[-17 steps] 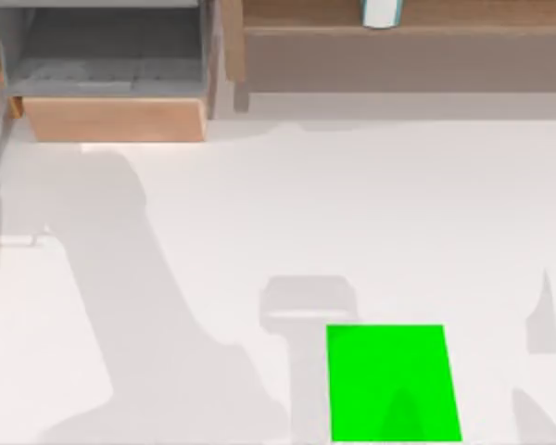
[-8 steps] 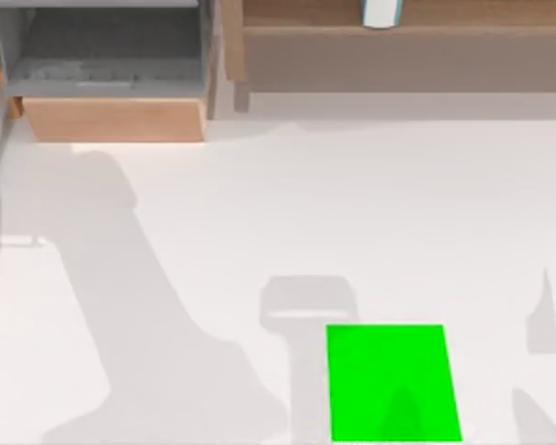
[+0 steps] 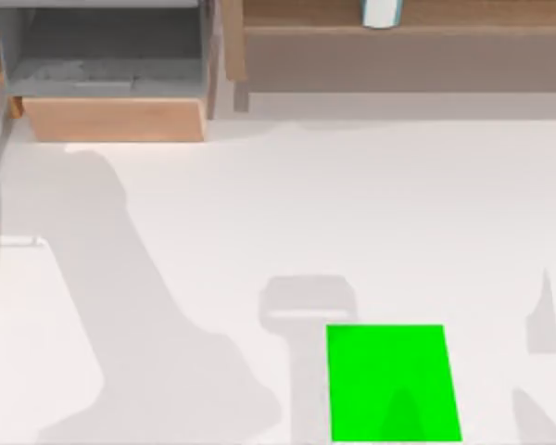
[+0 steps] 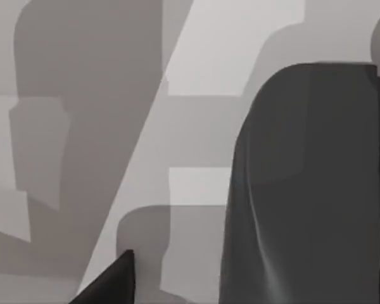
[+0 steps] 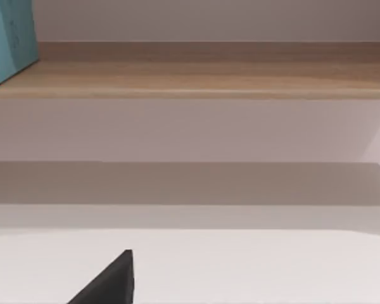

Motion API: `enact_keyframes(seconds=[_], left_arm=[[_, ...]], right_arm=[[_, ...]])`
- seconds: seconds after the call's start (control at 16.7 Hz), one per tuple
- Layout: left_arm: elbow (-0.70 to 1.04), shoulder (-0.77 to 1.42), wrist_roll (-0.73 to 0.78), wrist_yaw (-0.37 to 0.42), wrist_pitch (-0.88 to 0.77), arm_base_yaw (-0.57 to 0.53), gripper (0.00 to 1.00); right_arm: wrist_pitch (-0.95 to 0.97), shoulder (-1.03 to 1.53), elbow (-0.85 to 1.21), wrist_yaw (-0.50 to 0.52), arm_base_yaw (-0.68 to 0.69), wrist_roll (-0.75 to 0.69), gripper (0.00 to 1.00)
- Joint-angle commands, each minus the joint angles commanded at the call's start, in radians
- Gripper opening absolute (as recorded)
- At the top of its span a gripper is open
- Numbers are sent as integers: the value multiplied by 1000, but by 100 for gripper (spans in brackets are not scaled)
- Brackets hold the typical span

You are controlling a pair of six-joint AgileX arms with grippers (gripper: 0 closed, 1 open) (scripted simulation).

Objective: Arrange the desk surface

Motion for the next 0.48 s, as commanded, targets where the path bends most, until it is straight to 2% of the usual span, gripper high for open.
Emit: enact_keyframes(seconds=[0.48], left_arm=[[0, 0, 0, 0, 0, 0, 32]], right_arm=[[0, 0, 0, 0, 0, 0, 100]])
